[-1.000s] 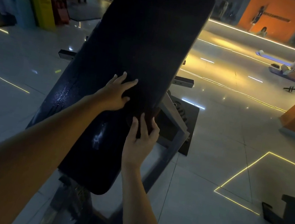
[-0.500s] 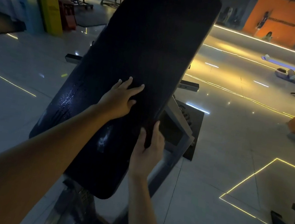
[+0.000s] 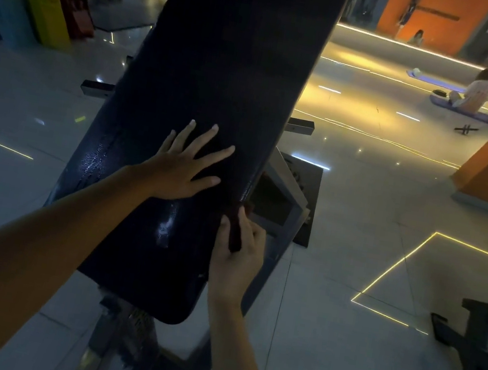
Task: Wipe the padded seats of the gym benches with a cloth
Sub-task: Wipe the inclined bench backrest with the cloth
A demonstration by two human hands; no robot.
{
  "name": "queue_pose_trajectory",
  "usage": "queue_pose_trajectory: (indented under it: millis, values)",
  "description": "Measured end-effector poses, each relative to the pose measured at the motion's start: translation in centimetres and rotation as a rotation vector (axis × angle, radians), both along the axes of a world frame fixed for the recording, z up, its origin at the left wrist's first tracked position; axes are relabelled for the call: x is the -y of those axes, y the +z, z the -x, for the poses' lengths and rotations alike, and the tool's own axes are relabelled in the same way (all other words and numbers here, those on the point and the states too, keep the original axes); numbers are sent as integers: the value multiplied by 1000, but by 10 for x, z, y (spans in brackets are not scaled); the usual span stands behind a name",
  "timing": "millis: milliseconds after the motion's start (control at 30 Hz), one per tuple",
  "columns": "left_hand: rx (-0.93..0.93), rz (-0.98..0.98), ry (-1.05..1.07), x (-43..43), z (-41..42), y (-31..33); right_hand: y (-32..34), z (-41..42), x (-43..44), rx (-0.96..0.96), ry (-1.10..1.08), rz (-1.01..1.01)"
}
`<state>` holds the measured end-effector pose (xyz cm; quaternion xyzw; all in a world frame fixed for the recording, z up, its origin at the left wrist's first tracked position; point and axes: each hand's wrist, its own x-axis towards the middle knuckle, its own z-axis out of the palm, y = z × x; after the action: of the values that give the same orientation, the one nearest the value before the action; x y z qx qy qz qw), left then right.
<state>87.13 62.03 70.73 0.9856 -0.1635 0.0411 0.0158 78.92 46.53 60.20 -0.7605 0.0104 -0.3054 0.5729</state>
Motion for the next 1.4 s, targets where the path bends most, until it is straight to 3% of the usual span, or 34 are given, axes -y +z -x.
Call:
queue_pose_trajectory:
  millis: [367, 500, 733, 900, 1067, 1400]
  values:
    - [-37, 125, -64, -6, -2, 11, 54, -51, 14, 9, -85, 75]
    - [-37, 180, -88, -11, -2, 12, 39, -36, 9, 31, -112, 48]
    - [204, 372, -59, -52, 12, 0, 19, -1, 6, -81, -71, 97]
    - [193, 271, 18, -83, 52, -54, 51, -22, 10, -94, -69, 97]
    - [108, 282, 110, -78, 53, -47, 75, -50, 13, -94, -144, 86]
    - [96, 287, 109, -77, 57, -48, 15, 27, -5, -155, -80, 24]
